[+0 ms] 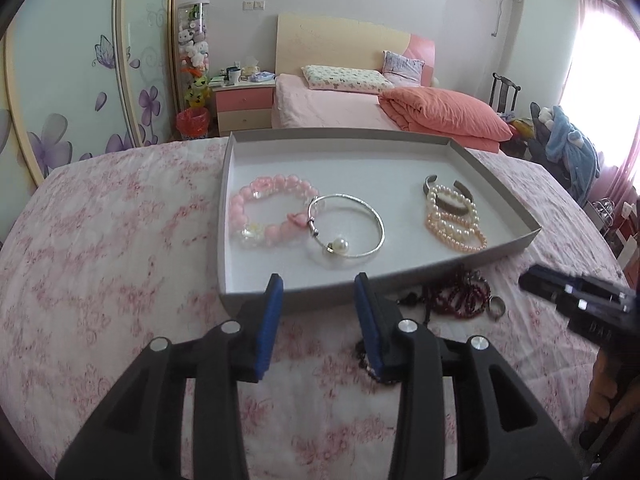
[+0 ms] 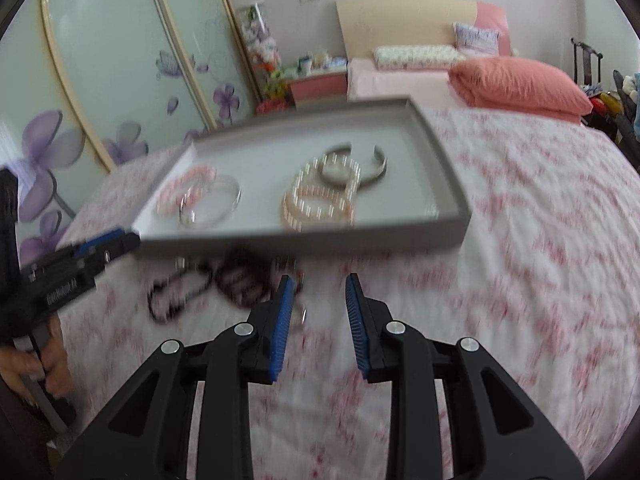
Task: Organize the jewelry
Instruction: 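Grasp the black beaded bracelet with the left tool while the right tool grips the silver ring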
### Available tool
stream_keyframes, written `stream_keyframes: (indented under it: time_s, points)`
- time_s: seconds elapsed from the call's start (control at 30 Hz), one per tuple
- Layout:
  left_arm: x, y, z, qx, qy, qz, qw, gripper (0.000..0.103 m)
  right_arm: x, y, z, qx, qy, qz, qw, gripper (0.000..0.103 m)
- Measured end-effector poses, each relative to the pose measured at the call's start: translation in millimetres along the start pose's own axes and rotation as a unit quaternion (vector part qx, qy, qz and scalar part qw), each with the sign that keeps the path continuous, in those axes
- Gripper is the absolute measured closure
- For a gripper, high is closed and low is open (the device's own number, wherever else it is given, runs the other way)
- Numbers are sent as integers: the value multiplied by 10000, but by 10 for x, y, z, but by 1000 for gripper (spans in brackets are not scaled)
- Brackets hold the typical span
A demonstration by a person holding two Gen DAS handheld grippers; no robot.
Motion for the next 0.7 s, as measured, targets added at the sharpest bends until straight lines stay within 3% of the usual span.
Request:
stream_keyframes:
  time_s: [0.17,0.5,0.6,0.7]
  points:
    - [-19,32,19,-4,11,62,10000,65,-129,168,-2,128,180,209,9995,74]
    - [-11,30,48,14,-14,65,10000,65,-113,300,-183,-266,449,649,9965,71]
    - [-13,28,47,12,-10,66,10000,65,-137,306,-160,-447,433,816,9947,81]
    - [-11,15,56,1,-1,61,10000,65,-183,267,-109,-435,426,740,9954,81]
Point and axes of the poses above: each gripper's, at about its wrist camera, not at the fingertips, and z roughly against the way its jaws point, y to its left, x to its top, the point moved 8 cm from there along -z, roughly the way its jaws point, and after that the axes turned 11 degrees about z, right-handed, at the moved point
